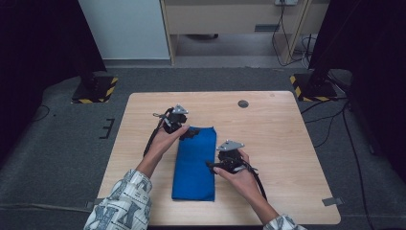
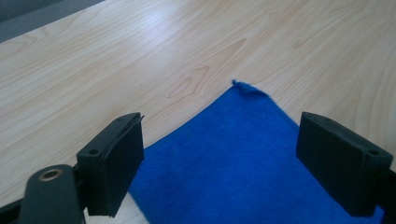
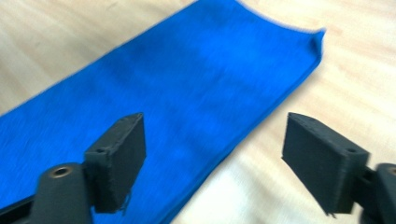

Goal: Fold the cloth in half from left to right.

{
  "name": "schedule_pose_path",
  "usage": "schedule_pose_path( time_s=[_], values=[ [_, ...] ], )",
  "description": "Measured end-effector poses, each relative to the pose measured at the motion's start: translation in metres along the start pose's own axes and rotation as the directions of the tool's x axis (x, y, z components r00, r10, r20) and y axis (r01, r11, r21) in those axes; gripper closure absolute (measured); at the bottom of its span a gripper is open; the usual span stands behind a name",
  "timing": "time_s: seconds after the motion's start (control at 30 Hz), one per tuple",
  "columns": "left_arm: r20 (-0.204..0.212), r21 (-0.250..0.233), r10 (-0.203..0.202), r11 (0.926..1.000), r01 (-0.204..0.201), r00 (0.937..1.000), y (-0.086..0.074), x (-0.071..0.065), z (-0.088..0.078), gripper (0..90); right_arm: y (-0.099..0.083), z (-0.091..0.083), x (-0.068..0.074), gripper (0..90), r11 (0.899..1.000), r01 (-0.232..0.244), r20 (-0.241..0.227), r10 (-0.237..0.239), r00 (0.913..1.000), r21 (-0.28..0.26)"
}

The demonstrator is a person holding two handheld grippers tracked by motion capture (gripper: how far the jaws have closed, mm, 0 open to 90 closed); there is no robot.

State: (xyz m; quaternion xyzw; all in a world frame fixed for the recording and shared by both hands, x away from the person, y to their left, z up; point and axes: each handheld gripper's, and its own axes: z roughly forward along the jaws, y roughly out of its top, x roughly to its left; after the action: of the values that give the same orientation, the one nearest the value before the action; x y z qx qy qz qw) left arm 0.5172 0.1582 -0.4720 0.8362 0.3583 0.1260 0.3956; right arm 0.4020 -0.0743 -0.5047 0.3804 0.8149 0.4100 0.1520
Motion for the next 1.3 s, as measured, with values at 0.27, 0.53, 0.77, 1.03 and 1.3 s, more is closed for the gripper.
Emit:
schedule_pose_path(
  time_s=[0.27, 0.53, 0.77, 1.03, 1.3],
  values=[
    [-0.012, 0.012, -0.001, 0.9999, 0.001, 0.9999, -0.008, 0.012, 0.005, 26.5, 0.027, 0.019, -0.025, 43.6, 0.999, -0.007, 0.01, 0.007, 0.9999, 0.037],
    [-0.036, 0.029, -0.048, 0.9984, 0.049, 0.9982, -0.015, 0.022, 0.011, 28.5, 0.044, 0.047, -0.047, 53.1, 0.998, -0.025, 0.037, 0.023, 0.999, 0.056],
    [-0.04, 0.051, -0.042, 0.9977, 0.044, 0.9983, -0.019, 0.029, 0.014, 27.9, 0.059, 0.069, -0.066, 56.3, 0.997, -0.053, 0.061, 0.049, 0.9969, 0.06],
    [-0.064, 0.066, -0.063, 0.9956, 0.067, 0.996, -0.028, 0.04, 0.014, 29.3, 0.066, 0.093, -0.077, 54.0, 0.992, -0.102, 0.064, 0.097, 0.9933, 0.076],
    [-0.083, 0.097, -0.066, 0.9925, 0.075, 0.9943, -0.035, 0.04, 0.023, 31.2, 0.065, 0.104, -0.083, 52.1, 0.987, -0.116, 0.074, 0.108, 0.9914, 0.108]
  ],
)
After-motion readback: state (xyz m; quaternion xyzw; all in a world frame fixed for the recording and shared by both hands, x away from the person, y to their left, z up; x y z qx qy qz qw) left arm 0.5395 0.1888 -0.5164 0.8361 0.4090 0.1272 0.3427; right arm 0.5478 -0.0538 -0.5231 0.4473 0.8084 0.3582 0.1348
